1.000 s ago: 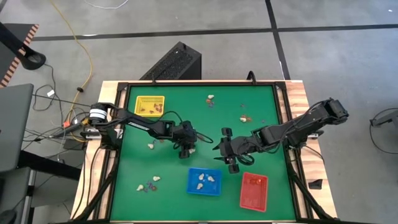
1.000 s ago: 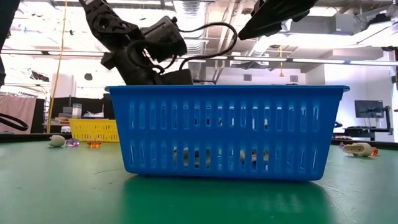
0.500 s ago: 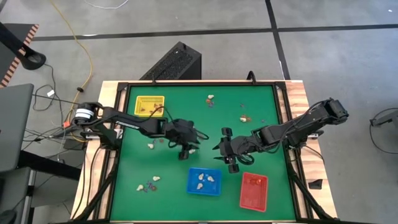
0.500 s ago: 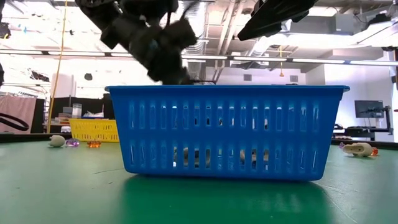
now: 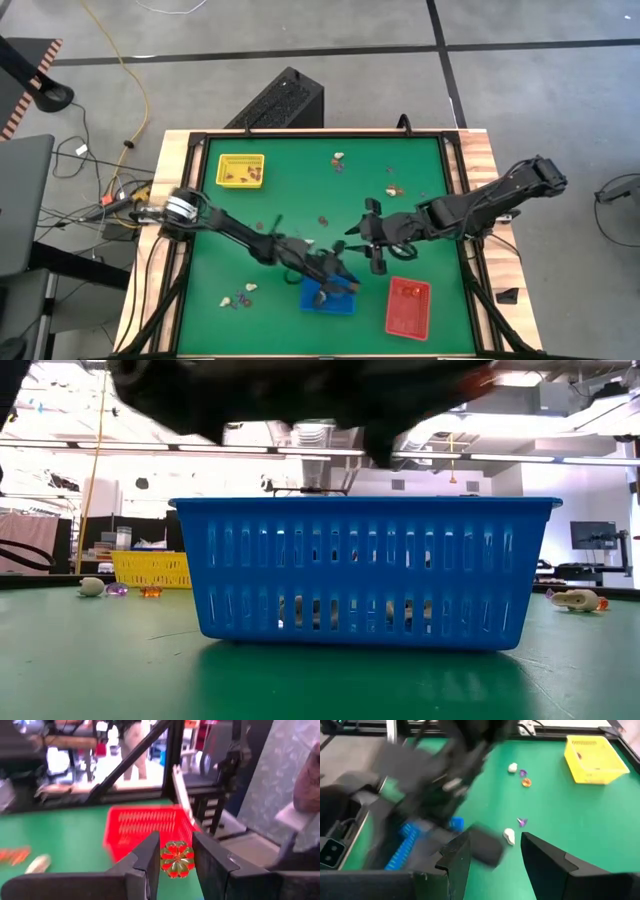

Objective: Sort Halloween decoration
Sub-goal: Put the orange pumpkin toy into the orange basket, then put the purple witch hat toy into the yellow basket

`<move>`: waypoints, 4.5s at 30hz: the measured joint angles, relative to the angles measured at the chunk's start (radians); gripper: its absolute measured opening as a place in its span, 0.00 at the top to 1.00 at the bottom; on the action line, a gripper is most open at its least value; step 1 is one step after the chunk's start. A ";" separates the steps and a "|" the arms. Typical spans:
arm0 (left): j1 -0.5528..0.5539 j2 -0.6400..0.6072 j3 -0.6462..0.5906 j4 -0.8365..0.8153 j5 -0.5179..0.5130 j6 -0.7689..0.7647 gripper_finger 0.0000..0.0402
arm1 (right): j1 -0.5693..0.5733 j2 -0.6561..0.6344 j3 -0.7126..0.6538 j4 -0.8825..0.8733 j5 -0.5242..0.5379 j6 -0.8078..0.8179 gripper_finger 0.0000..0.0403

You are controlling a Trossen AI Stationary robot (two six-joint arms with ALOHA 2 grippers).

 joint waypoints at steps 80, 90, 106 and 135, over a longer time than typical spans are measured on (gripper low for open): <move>0.052 -1.871 -0.873 -1.192 -0.796 -0.251 0.64 | -0.288 0.049 -0.479 0.674 -0.121 0.081 0.50; 0.052 -1.958 -0.873 -1.239 -0.803 -0.238 0.64 | -0.288 0.352 -0.328 0.688 -0.088 0.081 0.50; 0.052 -1.957 -0.872 -1.276 -0.802 -0.219 0.64 | -0.296 0.567 -0.253 0.780 0.056 0.081 0.50; 0.052 -1.957 -0.871 -1.590 -0.794 -0.234 0.64 | -0.308 0.566 -0.262 0.743 0.059 0.055 0.96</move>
